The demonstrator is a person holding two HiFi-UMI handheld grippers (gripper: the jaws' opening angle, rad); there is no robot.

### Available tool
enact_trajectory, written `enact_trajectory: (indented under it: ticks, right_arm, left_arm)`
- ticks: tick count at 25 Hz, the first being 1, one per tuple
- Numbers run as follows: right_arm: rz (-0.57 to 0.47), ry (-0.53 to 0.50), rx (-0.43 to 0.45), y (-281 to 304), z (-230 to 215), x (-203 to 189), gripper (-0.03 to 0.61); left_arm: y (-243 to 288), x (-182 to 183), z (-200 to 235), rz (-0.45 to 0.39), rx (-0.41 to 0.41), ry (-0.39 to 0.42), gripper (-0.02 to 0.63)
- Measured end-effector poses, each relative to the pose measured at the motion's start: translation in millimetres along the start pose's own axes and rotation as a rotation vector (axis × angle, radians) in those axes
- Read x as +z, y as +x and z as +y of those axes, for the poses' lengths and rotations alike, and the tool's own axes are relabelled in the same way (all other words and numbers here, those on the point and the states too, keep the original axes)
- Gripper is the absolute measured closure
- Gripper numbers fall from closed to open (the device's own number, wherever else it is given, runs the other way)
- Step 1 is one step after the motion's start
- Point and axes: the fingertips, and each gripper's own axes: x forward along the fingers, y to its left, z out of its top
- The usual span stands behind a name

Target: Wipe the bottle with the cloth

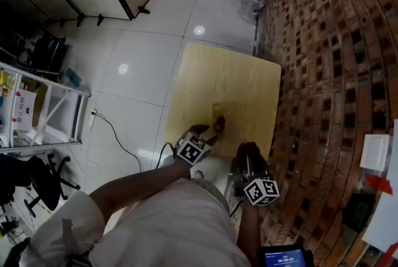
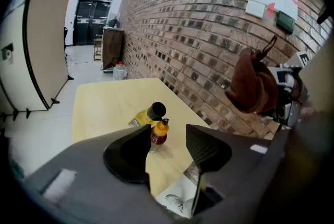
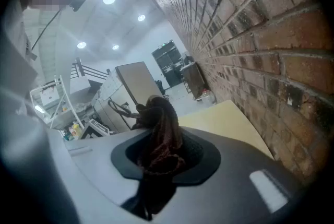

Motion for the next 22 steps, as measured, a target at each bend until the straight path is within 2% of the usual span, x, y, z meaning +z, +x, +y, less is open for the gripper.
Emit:
enact_trajectory:
  ticks: [5,8,11,16,19,22]
  right_arm:
    - [0.019,0.012,-0.036,30,-11,3,0.495]
    - [0.024,0.019,-0.065,37,-18,3,0.494]
    - [0.015,0.039,-0.076,46,-24,7,0.494]
    - [0.034,0.059,-0.034,61,-37,11,0.494]
    - [0.053,0.063,0.003,67,-46,21,0.495]
    - [0.042,0.059,0.031,74,-57,36,0.495]
  left_arm:
    - [32,19,30,0.025,0.047,0.054,0.336]
    - [46,25,35,0.048,0.038,0.08,0.333]
    - [58,32,37,0.08,0.037,0.15,0.334]
    - [75,36,39,0.128,0.093,0.239,0.342]
    - [80,30,40,0.181,0.137,0.249,0.337]
    - [82,28,40,0.225,0.137,0.257,0.337]
